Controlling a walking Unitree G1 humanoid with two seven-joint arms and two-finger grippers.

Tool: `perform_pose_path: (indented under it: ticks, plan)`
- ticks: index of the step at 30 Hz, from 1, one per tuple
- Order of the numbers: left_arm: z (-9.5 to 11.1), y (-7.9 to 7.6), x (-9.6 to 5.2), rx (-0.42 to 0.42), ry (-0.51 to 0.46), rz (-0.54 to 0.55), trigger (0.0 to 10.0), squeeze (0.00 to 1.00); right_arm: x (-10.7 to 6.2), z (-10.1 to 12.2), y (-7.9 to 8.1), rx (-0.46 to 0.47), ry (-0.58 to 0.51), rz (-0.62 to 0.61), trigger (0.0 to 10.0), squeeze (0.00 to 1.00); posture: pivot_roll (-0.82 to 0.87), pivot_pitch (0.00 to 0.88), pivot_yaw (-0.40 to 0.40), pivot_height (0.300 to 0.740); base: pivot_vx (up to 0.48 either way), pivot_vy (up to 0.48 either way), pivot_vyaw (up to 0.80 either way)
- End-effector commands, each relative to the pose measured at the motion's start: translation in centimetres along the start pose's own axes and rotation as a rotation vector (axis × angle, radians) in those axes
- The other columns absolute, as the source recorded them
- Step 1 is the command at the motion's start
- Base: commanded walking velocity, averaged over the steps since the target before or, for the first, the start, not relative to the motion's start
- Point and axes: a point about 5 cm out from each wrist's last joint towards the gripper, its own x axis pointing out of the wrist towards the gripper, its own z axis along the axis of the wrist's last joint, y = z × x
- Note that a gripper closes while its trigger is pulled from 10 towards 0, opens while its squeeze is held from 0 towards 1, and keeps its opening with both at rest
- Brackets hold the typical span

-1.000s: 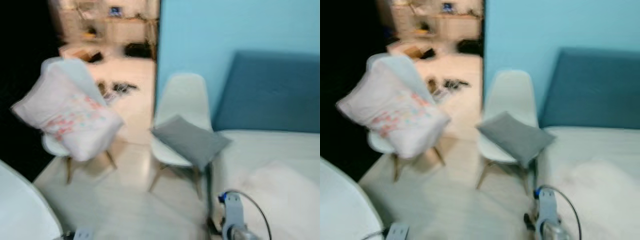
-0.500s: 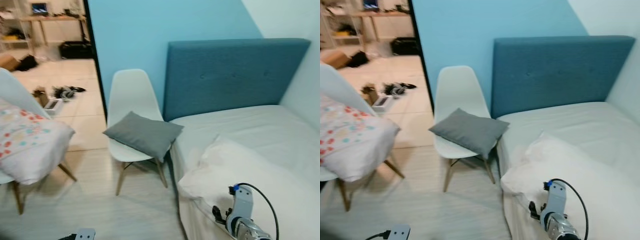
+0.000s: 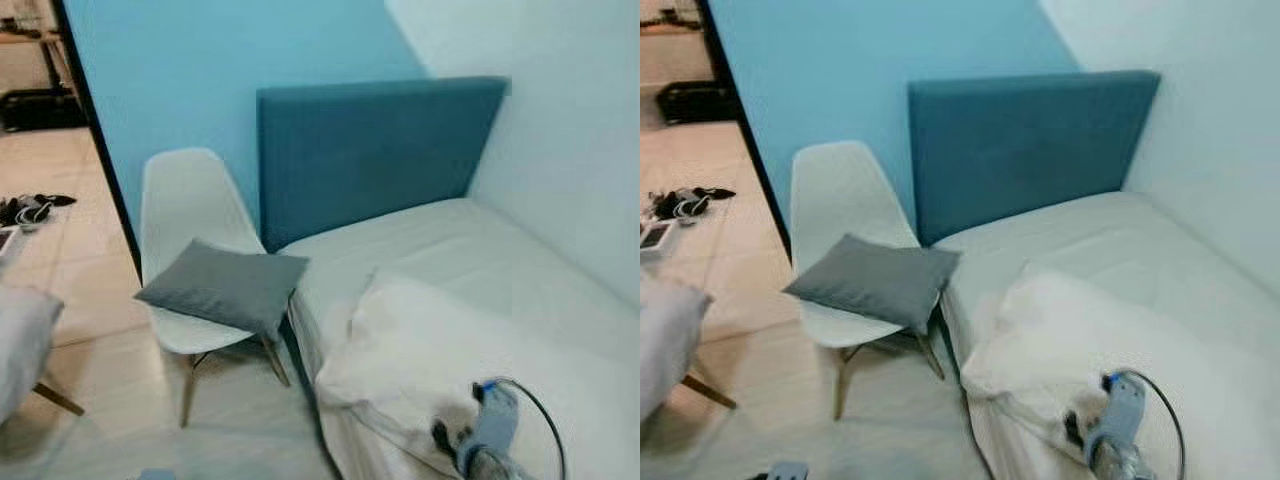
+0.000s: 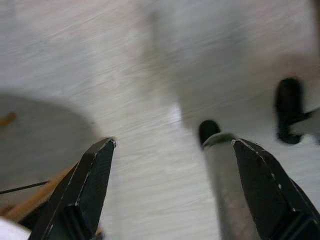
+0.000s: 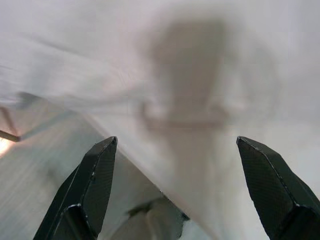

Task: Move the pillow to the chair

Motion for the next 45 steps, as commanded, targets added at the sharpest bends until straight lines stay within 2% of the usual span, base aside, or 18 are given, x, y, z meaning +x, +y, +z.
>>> perform_pose_path:
  ticks: [1,10,19,22,23,26,31,34,35,38,40,45]
  plan:
    - [0.0,0.1,0.0,0.013,0.004,0.006,10.0,0.00,0.0,-0.1,-0.4,0.031,0.005,-0.010,10.0,0.00,-0.09,0.000,-0.009,0.740,0.000,0.000,-0.74]
    - [-1.2,0.8,-0.2,0.012,0.034,0.041,10.0,0.00,-0.1,-0.7,-0.4,0.072,0.017,-0.009,10.0,0.00,-0.08,0.000,-0.008,0.740,0.000,0.000,-0.74]
    - [-1.2,1.0,-0.2,0.014,0.036,0.052,10.0,0.00,-0.1,-0.6,-0.1,0.102,0.009,0.006,10.0,0.00,-0.09,0.000,-0.005,0.740,0.000,0.000,-0.74]
    - [-1.1,1.0,-0.2,0.015,0.033,0.056,10.0,0.00,0.0,-0.3,0.2,0.141,-0.004,0.031,10.0,0.00,-0.09,0.000,-0.004,0.740,0.000,0.000,-0.74]
    - [-1.0,1.0,-0.2,0.012,0.029,0.059,10.0,0.00,0.0,0.1,0.7,0.188,-0.022,0.064,10.0,0.00,-0.09,0.000,-0.004,0.740,0.000,0.000,-0.73]
    - [-0.7,1.0,-0.1,0.005,0.023,0.061,10.0,0.00,0.1,0.6,1.3,0.236,-0.038,0.103,10.0,0.00,-0.09,0.000,-0.003,0.740,0.000,0.000,-0.73]
    - [-0.6,1.0,-0.1,0.002,0.021,0.062,10.0,0.00,0.1,0.8,1.5,0.242,-0.041,0.118,10.0,0.00,-0.09,0.000,-0.003,0.740,0.000,0.000,-0.71]
    - [-0.6,1.2,-0.1,-0.006,0.019,0.072,10.0,0.00,0.1,1.6,2.3,0.250,-0.075,0.168,10.0,0.00,-0.09,0.000,-0.003,0.740,0.000,0.000,0.00]
    - [-0.5,1.3,-0.1,-0.012,0.019,0.080,10.0,0.00,0.1,2.2,3.1,0.296,-0.099,0.224,10.0,0.00,-0.09,0.000,-0.003,0.740,0.000,0.000,0.00]
    - [-0.6,1.5,-0.1,-0.024,0.020,0.090,10.0,0.00,0.1,2.3,4.0,0.269,-0.080,0.280,10.0,0.00,-0.09,0.000,-0.002,0.740,0.000,0.000,0.00]
    - [-0.6,1.6,-0.1,-0.046,0.021,0.100,10.0,0.00,0.1,3.0,4.8,0.300,-0.093,0.336,10.0,0.00,-0.09,0.003,-0.001,0.730,0.000,0.000,0.00]
    - [-0.5,2.0,-0.1,-0.091,0.018,0.115,10.0,0.00,0.0,3.8,5.4,0.343,-0.114,0.359,10.0,0.00,-0.09,0.003,-0.001,0.710,0.000,0.000,0.00]
